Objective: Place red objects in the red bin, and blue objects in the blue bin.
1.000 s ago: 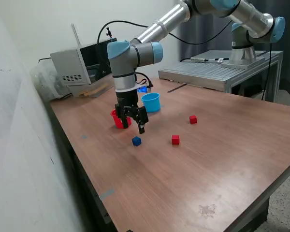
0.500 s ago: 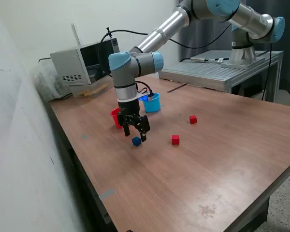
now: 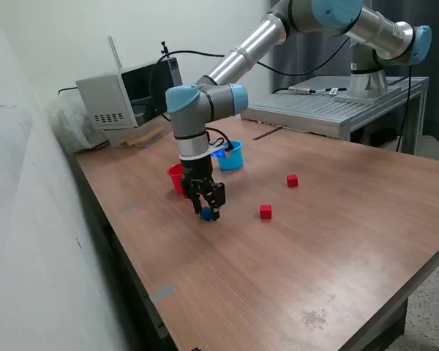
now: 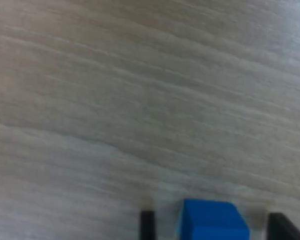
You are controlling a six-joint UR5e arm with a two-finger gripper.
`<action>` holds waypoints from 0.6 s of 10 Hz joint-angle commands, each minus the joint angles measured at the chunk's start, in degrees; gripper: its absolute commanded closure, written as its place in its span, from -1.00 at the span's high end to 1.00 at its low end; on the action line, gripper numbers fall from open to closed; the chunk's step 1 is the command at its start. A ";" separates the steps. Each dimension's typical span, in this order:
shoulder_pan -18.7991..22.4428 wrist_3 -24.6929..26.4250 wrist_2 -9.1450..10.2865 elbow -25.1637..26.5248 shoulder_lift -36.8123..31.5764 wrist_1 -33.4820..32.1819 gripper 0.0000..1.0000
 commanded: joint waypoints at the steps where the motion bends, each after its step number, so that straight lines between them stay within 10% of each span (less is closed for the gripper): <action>1: 0.00 0.76 -0.12 -0.75 0.20 -0.63 -1.00; 4: 0.09 2.87 -0.38 0.82 -5.04 -0.63 -1.00; 6: 0.00 5.49 -4.22 9.57 -13.73 -0.11 -1.00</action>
